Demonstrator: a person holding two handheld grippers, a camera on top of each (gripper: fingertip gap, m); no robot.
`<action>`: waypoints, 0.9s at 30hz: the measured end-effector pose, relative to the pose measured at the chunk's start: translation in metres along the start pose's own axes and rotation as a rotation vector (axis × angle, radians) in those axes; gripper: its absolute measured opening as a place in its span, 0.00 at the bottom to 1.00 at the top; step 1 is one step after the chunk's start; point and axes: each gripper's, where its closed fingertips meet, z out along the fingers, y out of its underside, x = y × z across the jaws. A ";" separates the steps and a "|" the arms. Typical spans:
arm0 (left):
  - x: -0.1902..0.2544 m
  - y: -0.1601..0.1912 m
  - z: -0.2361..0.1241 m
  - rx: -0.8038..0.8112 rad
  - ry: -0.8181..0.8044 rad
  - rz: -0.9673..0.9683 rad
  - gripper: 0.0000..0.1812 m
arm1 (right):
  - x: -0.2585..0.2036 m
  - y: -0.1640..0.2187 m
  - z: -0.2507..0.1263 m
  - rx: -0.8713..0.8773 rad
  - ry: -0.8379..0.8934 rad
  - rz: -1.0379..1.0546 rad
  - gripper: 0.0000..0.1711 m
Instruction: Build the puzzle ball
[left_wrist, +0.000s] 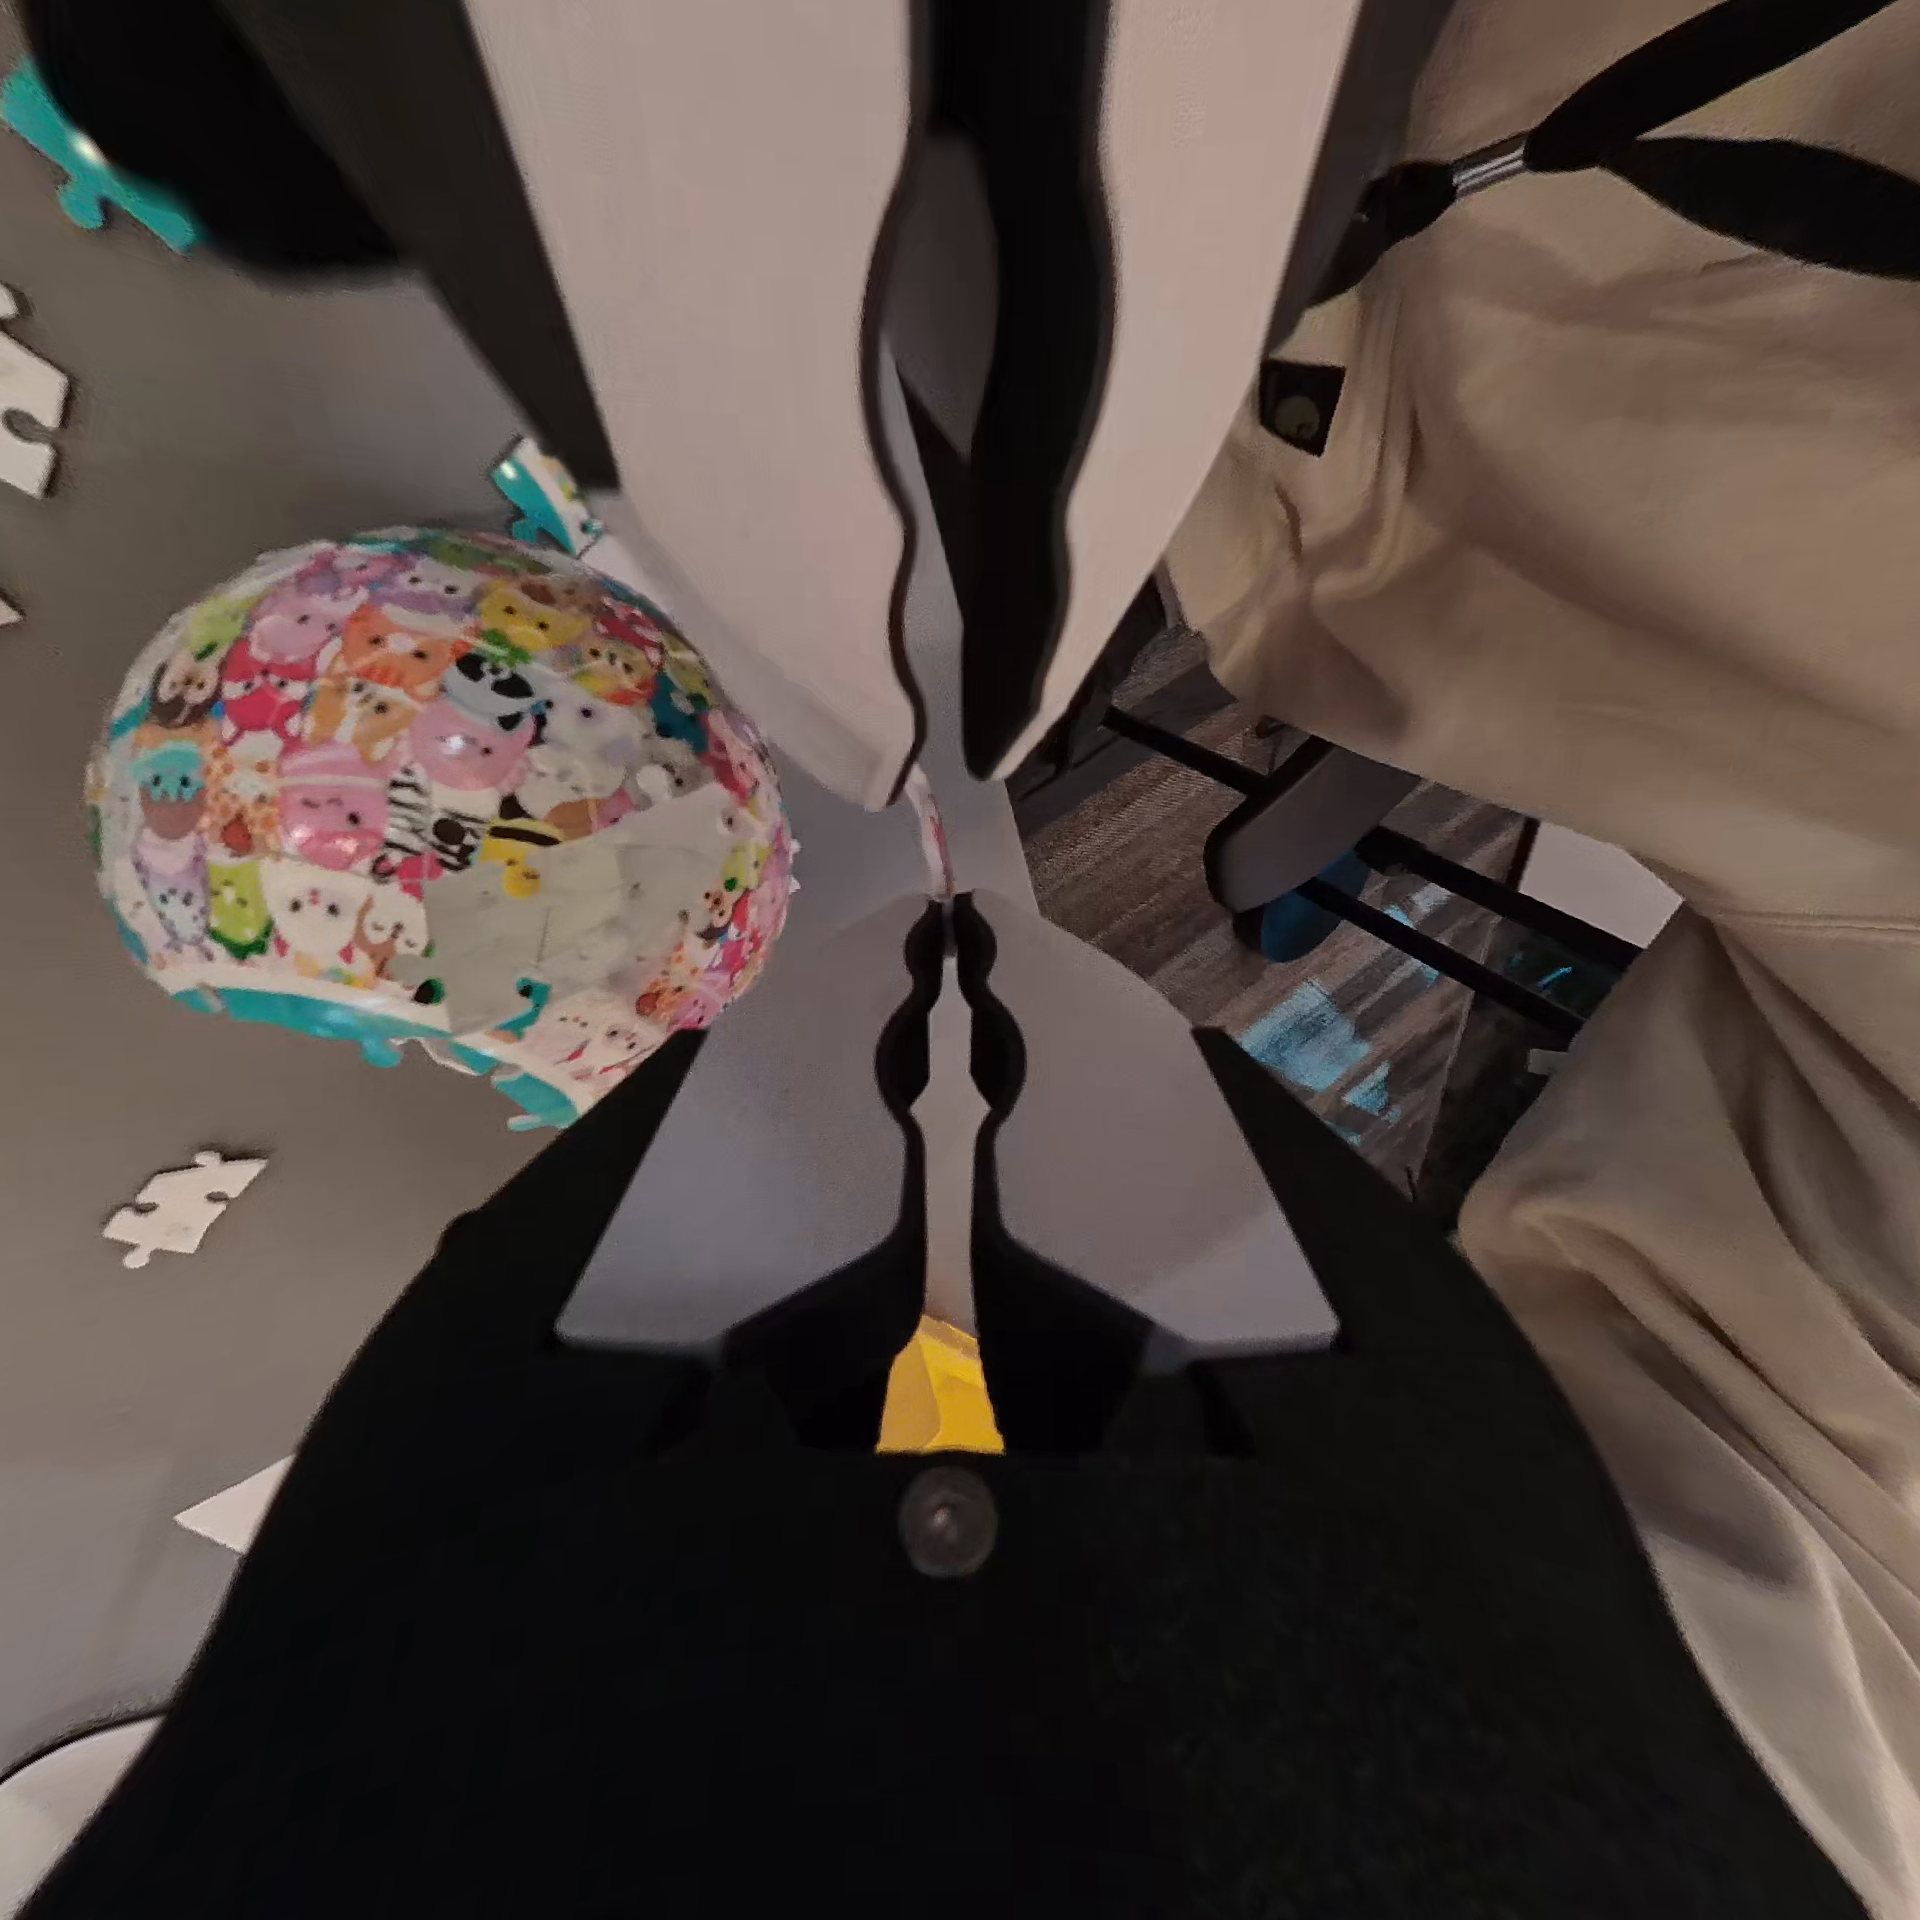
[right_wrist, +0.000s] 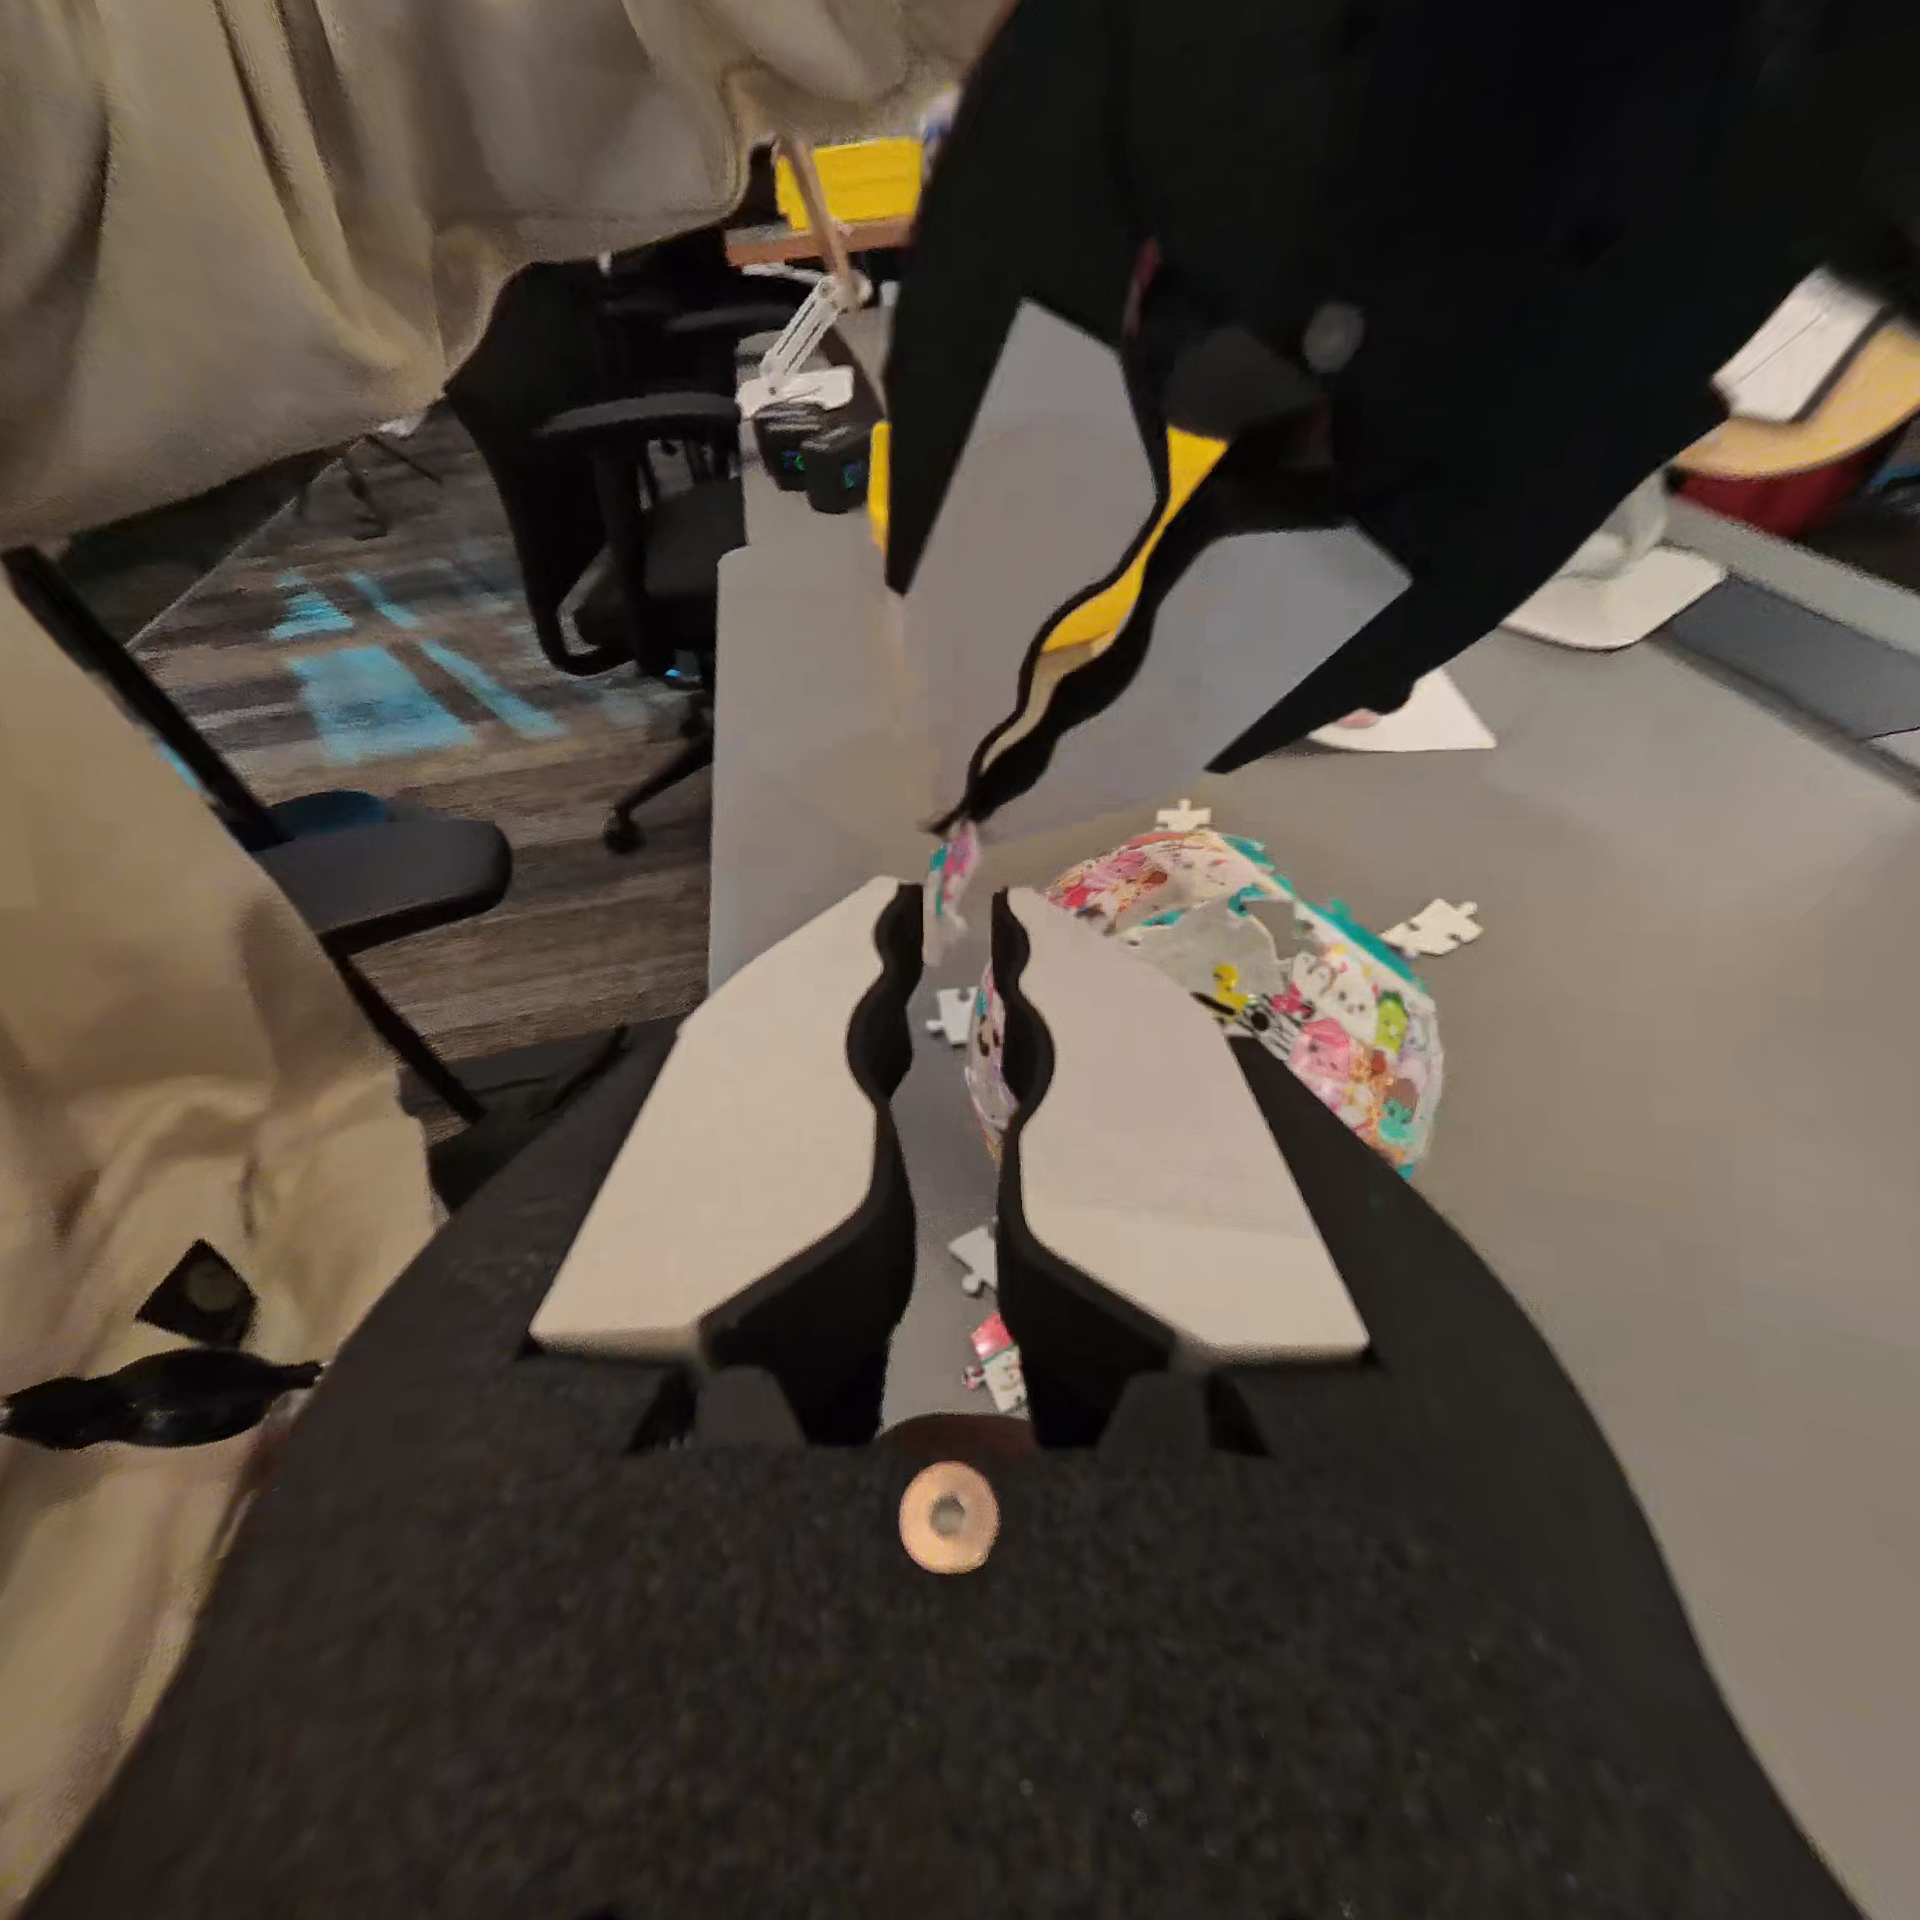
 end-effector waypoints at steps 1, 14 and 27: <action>0.001 -0.002 -0.001 0.007 -0.007 0.006 0.01 | -0.001 0.002 0.004 -0.010 -0.021 0.006 0.07; -0.023 -0.009 -0.016 0.247 -0.180 -0.020 0.04 | 0.013 0.006 0.007 0.172 -0.091 0.353 0.01; -0.031 0.005 0.007 0.181 -0.095 -0.098 0.01 | 0.027 0.031 0.013 0.117 0.011 0.307 0.06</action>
